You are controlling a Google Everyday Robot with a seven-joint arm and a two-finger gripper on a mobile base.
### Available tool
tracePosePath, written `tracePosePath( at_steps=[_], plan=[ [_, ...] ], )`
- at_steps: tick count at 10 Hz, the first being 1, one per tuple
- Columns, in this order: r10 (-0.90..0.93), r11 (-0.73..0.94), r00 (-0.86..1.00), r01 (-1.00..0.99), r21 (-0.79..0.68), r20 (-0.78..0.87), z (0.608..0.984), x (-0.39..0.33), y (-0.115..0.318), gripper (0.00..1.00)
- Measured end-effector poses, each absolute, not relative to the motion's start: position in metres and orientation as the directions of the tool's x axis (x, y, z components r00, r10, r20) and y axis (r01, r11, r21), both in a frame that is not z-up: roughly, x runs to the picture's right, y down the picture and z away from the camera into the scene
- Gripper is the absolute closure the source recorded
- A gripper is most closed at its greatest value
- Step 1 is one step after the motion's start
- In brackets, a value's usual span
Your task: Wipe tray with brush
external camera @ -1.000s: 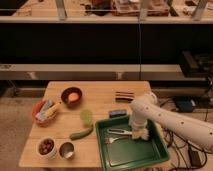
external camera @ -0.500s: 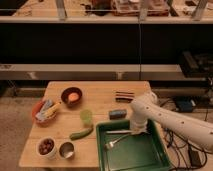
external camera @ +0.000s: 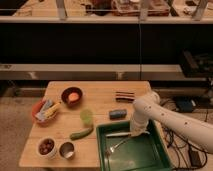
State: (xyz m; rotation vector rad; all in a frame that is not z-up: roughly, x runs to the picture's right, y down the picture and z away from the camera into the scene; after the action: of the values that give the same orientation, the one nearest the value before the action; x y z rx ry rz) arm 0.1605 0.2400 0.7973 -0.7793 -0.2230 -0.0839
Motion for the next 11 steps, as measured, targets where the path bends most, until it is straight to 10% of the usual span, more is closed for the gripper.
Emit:
tracePosePath(
  at_steps=[11],
  plan=[
    [0.408,0.675,0.608,0.302,-0.674,0.681,0.694,0.092,0.218,1.00]
  ],
)
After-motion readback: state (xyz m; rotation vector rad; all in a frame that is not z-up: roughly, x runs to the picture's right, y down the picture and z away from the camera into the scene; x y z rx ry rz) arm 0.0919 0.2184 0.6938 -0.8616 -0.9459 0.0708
